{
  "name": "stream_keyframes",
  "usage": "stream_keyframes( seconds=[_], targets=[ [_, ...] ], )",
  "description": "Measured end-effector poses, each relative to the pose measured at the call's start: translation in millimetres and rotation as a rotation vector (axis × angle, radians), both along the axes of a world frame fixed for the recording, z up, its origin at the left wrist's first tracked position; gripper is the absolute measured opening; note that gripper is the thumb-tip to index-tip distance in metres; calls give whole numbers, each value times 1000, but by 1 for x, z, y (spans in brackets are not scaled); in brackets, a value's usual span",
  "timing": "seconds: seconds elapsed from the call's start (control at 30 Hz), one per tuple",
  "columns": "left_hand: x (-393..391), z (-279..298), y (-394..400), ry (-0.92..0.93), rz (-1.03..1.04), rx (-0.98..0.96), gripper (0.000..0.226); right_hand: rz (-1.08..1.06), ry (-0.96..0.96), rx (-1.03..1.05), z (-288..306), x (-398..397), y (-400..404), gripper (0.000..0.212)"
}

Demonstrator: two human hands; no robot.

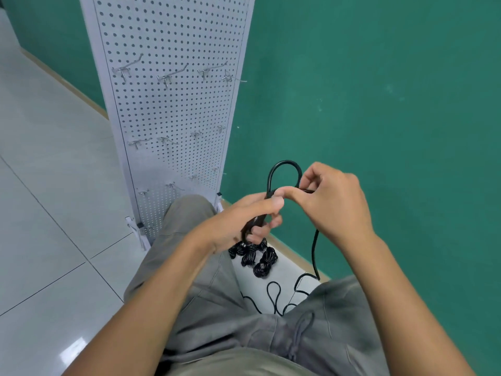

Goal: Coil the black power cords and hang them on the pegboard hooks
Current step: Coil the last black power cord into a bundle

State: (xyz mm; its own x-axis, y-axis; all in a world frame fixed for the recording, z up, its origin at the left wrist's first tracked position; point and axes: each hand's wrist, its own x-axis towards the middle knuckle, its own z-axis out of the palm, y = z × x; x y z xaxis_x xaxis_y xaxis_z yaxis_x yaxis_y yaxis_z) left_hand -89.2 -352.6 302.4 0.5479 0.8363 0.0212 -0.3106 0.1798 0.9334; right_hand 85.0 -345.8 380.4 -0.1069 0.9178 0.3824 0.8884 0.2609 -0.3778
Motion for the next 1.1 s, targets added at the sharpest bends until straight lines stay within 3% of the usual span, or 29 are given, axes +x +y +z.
stream_keyframes(
  seconds=[0.13,0.3,0.37,0.53,0.8,0.93,1.1],
  targets=[
    [-6,4,-2,-89,-170,-41,34,-33,84,5,0,-3,0,53],
    [-12,11,-2,-187,-223,-68,14,234,608,-131,-8,7,4,24],
    [-15,17,-3,-226,-198,-66,15,352,826,-200,-11,18,4,24],
    [-21,29,-6,-271,-120,-11,18,291,1055,-234,-24,31,-3,15],
    [-4,14,-2,65,102,-32,30,268,1527,-360,-31,6,-18,18],
    [11,7,-3,208,268,-19,32,178,1606,-363,-28,-10,-20,22],
    [39,6,-9,197,415,-30,46,204,1615,-441,-24,-18,-20,17]
  ],
)
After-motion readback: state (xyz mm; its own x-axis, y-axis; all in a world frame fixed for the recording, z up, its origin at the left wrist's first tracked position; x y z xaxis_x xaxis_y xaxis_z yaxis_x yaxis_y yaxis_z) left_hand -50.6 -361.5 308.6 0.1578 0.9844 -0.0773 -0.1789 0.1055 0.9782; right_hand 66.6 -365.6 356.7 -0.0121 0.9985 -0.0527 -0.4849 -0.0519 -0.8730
